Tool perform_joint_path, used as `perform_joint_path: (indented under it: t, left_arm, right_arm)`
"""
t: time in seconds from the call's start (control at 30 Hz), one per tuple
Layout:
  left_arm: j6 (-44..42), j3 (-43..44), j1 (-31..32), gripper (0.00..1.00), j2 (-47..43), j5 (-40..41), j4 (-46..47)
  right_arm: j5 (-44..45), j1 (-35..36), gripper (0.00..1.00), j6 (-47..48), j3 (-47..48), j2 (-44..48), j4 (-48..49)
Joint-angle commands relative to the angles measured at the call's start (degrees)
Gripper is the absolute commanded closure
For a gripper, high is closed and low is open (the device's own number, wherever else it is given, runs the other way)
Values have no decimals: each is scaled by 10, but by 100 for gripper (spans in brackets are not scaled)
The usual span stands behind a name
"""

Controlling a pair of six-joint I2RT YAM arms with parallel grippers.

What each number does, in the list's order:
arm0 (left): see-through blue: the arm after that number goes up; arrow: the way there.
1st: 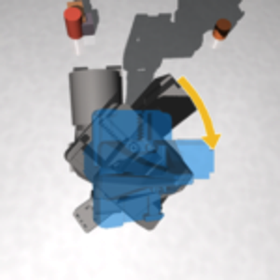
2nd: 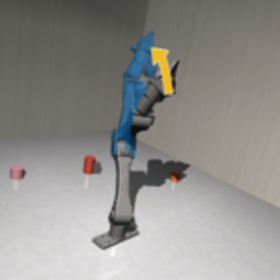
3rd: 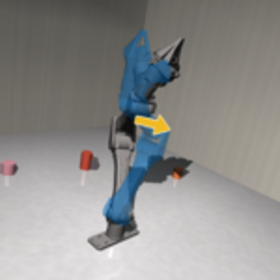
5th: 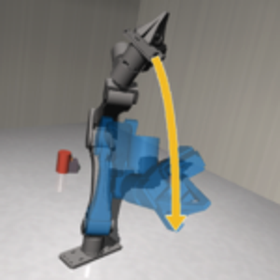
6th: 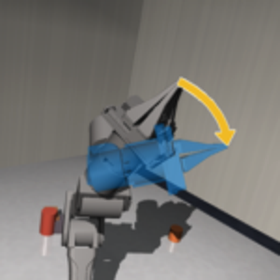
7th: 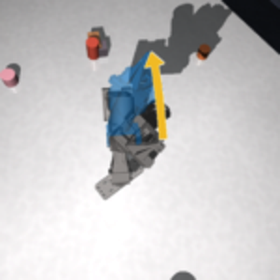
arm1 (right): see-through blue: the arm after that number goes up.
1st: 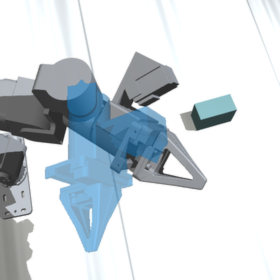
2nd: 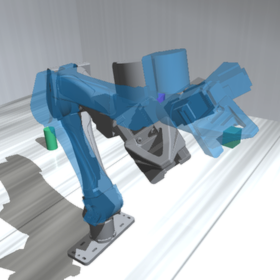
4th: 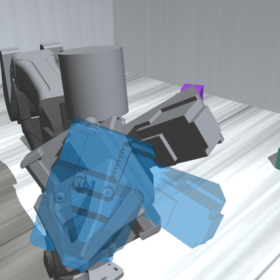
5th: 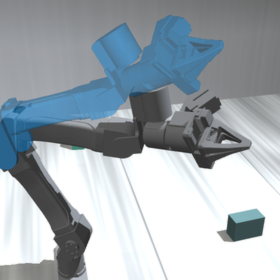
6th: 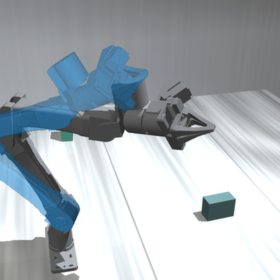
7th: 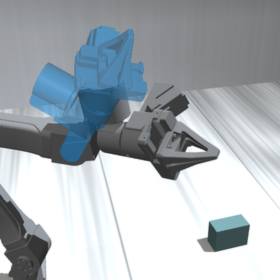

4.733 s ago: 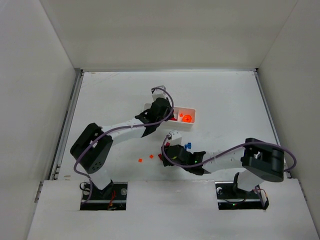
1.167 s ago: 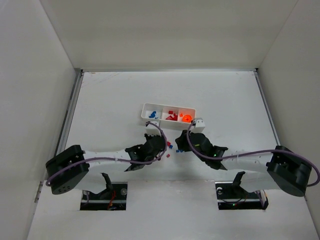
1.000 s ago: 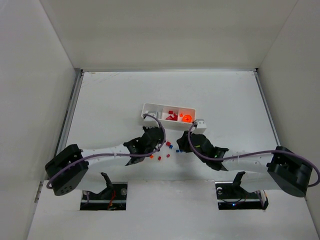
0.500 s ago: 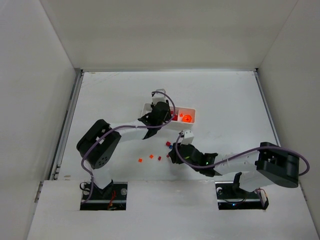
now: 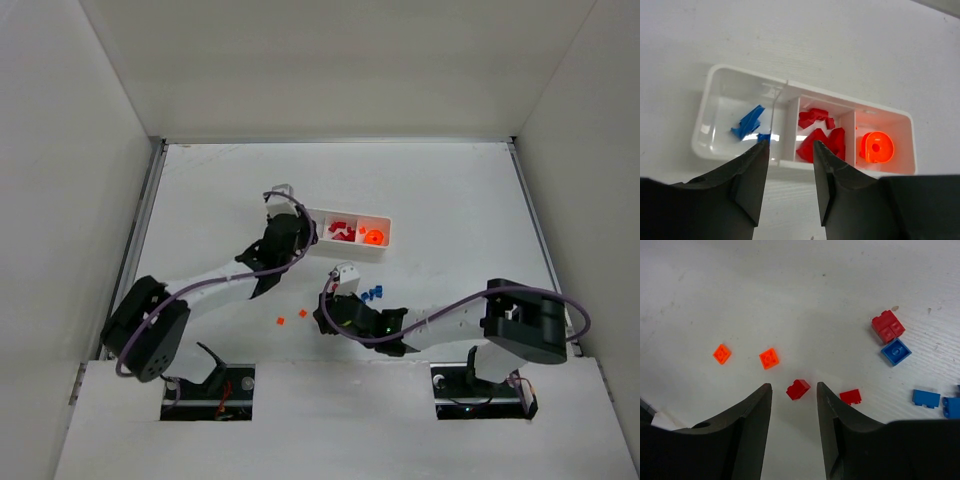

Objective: Sort the legos into containers by color

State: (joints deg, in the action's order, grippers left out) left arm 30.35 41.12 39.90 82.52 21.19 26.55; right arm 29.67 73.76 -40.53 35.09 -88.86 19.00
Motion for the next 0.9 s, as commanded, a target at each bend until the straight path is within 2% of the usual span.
perform_joint_path:
  t: [0.0,0.13,0.33,0.47,0.6,0.73,0.87]
  left_arm:
    - [26,-64,-9,64,-66,5,3]
    - [37,-143,0,64,-156,20,-15]
    - [44,-212,21,64,-256,33,-62]
    - [50,-234,32,64,-293,36,-95]
    - [51,-250,58,64,-311,37,-100]
    - [56,-252,93,64,-309,38,-95]
    - [70,-239,130,64,-267,39,-77]
  right_arm:
    - [22,6,53,1,37,-25,-7]
    - [45,14,54,-3,49,-52,-34]
    - [43,17,63,-16,57,-68,-49]
    - [41,17,78,-17,65,-67,-60]
    - [50,9,82,-10,61,-21,-64]
    - [36,-52,82,38,60,53,-60]
    - [-32,-166,82,85,88,85,-56]
